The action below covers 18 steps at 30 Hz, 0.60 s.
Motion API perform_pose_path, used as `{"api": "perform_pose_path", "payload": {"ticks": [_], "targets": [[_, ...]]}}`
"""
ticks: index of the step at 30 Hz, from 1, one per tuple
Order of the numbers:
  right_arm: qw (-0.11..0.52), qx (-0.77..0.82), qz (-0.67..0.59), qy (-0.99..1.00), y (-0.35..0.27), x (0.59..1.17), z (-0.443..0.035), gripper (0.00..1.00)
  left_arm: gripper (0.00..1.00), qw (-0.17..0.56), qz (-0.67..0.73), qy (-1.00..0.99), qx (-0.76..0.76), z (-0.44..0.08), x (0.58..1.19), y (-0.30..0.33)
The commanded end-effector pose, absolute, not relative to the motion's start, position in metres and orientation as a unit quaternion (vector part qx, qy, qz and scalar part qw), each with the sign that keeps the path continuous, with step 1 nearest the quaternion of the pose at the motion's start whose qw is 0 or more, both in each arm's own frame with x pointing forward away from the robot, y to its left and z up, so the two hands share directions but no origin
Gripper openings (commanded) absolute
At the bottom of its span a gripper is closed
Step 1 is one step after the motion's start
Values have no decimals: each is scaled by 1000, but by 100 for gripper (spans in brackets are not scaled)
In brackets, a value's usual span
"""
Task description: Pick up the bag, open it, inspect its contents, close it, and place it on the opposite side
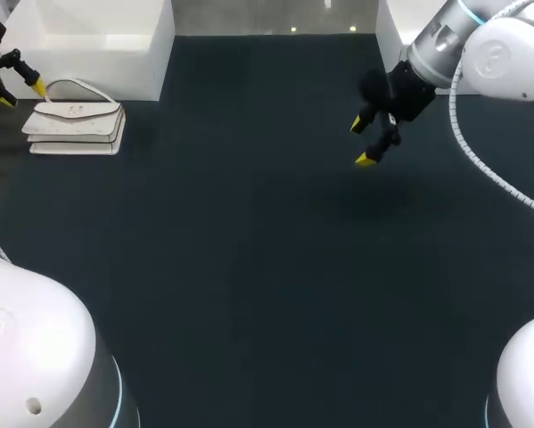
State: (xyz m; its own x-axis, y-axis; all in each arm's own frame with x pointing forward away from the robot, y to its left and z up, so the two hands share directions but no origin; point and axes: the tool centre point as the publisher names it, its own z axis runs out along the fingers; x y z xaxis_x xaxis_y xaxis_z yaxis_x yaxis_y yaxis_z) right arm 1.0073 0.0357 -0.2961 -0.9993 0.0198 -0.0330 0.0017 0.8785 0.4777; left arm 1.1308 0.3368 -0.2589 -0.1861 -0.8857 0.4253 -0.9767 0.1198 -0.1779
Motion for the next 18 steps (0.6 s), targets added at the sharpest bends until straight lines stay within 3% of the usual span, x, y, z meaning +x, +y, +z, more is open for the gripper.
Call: {"api": "perform_pose_path", "payload": {"ticks": [1, 18], "targets": [[14, 4, 247, 969, 35, 1010, -295, 100, 100, 132, 224, -739, 622, -259, 1137, 341], [68, 15, 258, 963, 57, 1030, -322, 100, 100, 157, 251, -704, 645, -276, 1172, 370]]}}
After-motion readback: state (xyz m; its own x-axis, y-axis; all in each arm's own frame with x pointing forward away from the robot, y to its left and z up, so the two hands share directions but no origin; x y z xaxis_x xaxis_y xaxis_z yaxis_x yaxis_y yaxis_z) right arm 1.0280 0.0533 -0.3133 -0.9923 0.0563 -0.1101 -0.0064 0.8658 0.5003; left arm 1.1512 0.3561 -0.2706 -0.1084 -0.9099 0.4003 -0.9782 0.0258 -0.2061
